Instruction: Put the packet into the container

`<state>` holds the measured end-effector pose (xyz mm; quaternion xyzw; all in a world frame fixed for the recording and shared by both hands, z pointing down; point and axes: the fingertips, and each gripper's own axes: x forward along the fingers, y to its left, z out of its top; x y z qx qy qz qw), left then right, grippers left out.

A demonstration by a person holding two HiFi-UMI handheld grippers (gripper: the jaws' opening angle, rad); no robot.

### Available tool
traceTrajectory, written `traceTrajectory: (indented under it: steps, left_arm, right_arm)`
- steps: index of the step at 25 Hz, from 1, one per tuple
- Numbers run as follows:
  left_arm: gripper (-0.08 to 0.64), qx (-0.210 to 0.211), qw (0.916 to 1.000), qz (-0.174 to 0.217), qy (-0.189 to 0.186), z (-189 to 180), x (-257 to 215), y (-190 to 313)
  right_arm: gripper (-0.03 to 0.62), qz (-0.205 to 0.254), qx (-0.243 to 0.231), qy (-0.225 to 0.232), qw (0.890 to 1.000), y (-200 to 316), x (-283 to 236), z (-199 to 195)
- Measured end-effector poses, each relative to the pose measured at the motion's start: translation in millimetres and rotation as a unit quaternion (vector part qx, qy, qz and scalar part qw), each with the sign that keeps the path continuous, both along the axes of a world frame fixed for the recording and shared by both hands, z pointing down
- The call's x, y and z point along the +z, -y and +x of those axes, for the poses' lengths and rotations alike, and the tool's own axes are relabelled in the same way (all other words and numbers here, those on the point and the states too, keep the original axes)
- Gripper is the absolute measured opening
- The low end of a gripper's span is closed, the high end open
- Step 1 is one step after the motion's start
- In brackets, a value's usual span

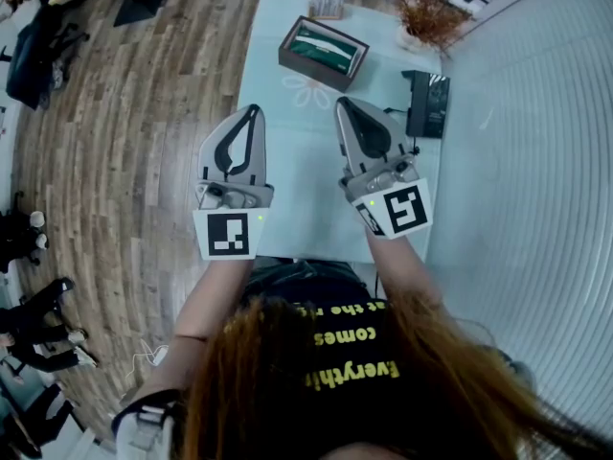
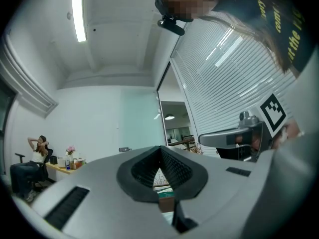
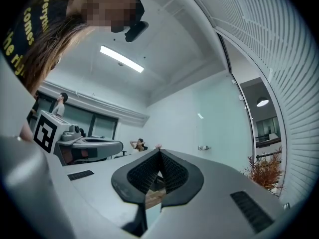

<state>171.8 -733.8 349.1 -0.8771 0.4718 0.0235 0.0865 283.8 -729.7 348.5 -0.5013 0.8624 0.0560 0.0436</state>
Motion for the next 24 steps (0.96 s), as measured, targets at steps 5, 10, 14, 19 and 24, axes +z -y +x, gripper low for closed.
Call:
traceTrajectory:
  steps: [5, 10, 14, 19, 24]
  left_arm:
    - [0.002, 0.001, 0.9999, -0.007, -0.010, 1, -1, -3]
    - [0.002, -0.003, 0.9999, -0.003, -0.013, 0, -4, -4]
    - [0.002, -0.002, 0.9999, 0.003, -0.010, 3, -7, -6]
    - [0.002, 0.000, 1.0000, 0.008, -0.004, 5, -13, -8]
    - [0.002, 0.000, 0.9999, 0.015, -0.003, 9, -17, -10]
  right_arm:
    - [0.023, 0.004, 0.001, 0.001, 1.000, -7, -8, -1]
    - [0.023, 0.011, 0.000, 0.002, 1.000, -14, -17, -2]
    - [0.023, 0.012, -0.004, 0.010, 1.000, -17, -21, 0]
    - [0.023, 0.018, -0.009, 0.012, 1.000, -19, -31, -2]
    - [0.023, 0.025, -0.012, 0.009, 1.000, -20, -36, -5]
